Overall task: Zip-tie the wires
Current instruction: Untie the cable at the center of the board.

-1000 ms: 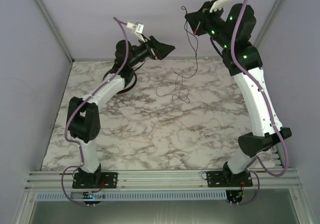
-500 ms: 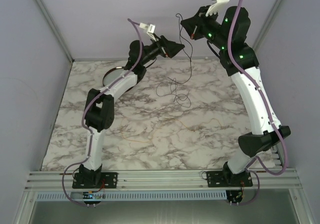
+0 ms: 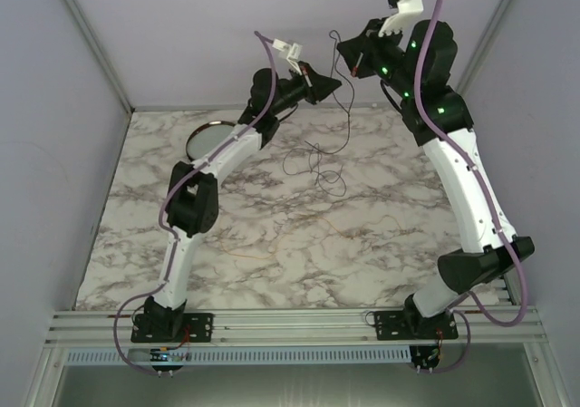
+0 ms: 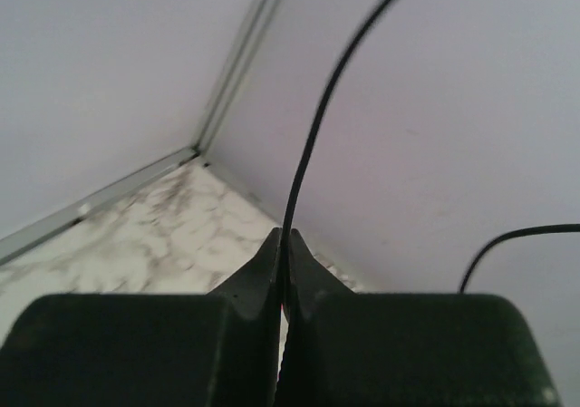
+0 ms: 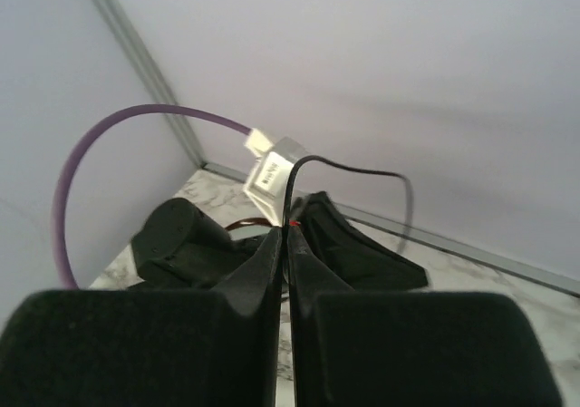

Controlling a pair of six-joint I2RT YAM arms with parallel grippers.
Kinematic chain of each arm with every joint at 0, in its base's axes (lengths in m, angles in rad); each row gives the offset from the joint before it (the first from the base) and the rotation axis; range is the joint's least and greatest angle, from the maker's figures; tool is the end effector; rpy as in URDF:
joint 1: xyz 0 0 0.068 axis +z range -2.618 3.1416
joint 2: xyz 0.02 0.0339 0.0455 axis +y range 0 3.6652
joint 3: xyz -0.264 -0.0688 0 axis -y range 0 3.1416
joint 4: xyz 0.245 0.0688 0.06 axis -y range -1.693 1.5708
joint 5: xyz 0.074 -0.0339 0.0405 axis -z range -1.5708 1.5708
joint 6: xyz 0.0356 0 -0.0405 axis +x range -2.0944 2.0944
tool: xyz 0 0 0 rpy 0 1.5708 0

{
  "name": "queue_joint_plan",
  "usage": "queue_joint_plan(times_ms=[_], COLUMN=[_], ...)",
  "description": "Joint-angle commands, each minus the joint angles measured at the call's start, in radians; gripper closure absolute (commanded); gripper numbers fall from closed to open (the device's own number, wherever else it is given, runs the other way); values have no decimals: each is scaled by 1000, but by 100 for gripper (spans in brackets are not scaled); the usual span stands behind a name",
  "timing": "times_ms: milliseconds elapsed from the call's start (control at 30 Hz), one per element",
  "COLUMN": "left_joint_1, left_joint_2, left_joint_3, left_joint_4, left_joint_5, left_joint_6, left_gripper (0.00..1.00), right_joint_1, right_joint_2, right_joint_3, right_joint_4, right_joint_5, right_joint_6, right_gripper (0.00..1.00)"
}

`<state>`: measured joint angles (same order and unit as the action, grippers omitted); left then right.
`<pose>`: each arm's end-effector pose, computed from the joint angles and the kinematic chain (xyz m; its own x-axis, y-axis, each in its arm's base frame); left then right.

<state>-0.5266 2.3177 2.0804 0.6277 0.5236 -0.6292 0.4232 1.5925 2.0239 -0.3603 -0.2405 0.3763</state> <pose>0.4653 -0.2911 0.3478 -0.2254 -0.4585 -0.8596 0.8687 0.3049 -0.3904 0.2988 0.1439 0.5421 -0.1659 0.3167 -0.9339 -0.5962 0.7221 0.3508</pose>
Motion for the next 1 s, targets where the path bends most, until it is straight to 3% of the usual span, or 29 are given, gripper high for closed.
queue_joint_plan(times_ms=[0,333,567,667,800,900,933,967], left_joint_1=[55,114,114,114,114,112,113,113], left_joint_2=[-116,-412,-559,-596,-625,-650,-660,-671], left_joint_3=[29,125,127,122,85,35,21,7], left_joint_4=[-220,-795,-1003,-1052,-1077,-1077,-1077,-1080], left_joint_5=[-54,-367,-533,-483,-403,-438,-466,-497], left_joint_6=[143,518,587,573,528,515,514,513], left_gripper=[100,100,100,100,100,100,100,100], right_joint_1=[-27,9,73,75,79,89,92,93], right_joint_2=[-62,-72,-47,-23,2,28,40,52], right_joint_3=[-42,-300,-408,-493,-638,-708,-719,-715], right_joint_4=[8,59,81,134,343,475,499,503], right_joint_5=[157,351,529,493,377,315,306,293], right_joint_6=[-42,-87,-211,-206,-167,-158,-155,-155], right_gripper=[100,100,100,100,100,100,98,85])
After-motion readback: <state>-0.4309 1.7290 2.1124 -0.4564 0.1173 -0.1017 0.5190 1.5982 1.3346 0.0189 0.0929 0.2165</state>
